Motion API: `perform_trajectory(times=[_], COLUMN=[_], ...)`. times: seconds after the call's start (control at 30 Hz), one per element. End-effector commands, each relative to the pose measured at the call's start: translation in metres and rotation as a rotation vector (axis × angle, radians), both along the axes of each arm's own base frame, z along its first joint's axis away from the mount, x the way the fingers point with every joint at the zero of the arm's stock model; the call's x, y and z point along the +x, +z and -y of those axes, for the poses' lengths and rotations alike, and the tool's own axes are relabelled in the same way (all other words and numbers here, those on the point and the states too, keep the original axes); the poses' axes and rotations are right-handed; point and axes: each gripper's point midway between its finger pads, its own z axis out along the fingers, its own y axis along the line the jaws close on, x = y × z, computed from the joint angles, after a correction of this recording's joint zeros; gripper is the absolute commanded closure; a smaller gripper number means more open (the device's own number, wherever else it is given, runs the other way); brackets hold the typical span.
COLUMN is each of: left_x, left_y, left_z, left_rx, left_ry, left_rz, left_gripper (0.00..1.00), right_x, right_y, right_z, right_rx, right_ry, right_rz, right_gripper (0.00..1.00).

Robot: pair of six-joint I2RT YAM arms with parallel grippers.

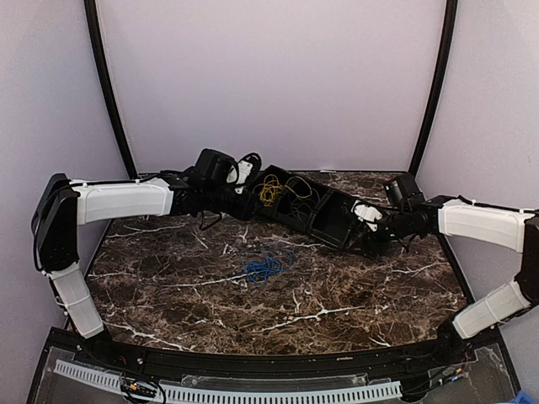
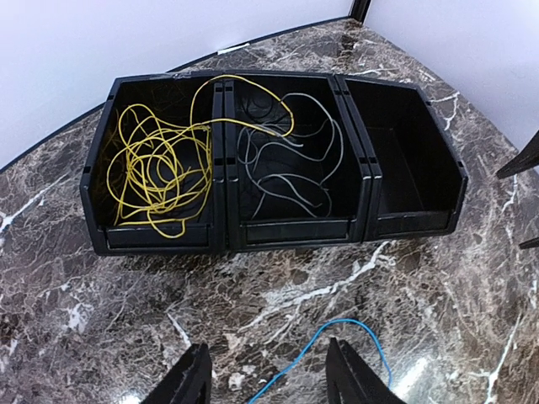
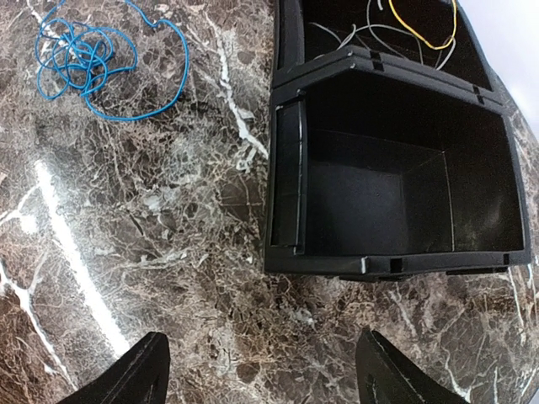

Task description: Untangle the cables

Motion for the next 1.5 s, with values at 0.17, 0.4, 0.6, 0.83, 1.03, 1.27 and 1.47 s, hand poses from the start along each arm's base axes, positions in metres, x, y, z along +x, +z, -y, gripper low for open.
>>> perform_trajectory(times=[0.17, 0.4, 0.6, 0.83, 1.03, 1.27, 1.47], left_x=[0.056, 0.008, -0.062, -0.099, -0.095, -0.085, -0.078], left_y=[0.007, -0.006, -0.044, -0.082, -0.082, -0.093, -0.102], left_z=[0.015, 0.018, -0.013, -0.055, -0.034, -0.018, -0.016], left_rx=[0.146, 0.112, 0.119, 0.052, -0.244, -0.352, -0.371], left_ry=[-0.051, -0.19, -0.181, 0.062, 0.154, 0.174, 0.192], left_rz=[0.153, -0.016, -0.255, -0.445, -0.511, -0.588, -0.618], left_gripper=[0.56, 0.57, 0.55, 0.55, 0.53, 0.59, 0.69], right_x=[0.018, 0.016, 0.021, 0.034, 0.028, 0.012, 0.006], right_y=[0.045, 0.081, 0.108, 0.093, 0.073, 0.06, 0.053], right_z=[-0.014, -0.017, -0.039, -0.07, -0.096, -0.104, -0.104], right_rx=[0.077, 0.116, 0.21, 0.231, 0.193, 0.17, 0.166], right_ry=[0.014, 0.05, 0.129, 0.176, 0.223, 0.251, 0.257], right_rz=[0.081, 0.174, 0.193, 0.072, 0.026, 0.011, -0.003], right_gripper=[0.23, 0.23, 0.23, 0.25, 0.26, 0.26, 0.26])
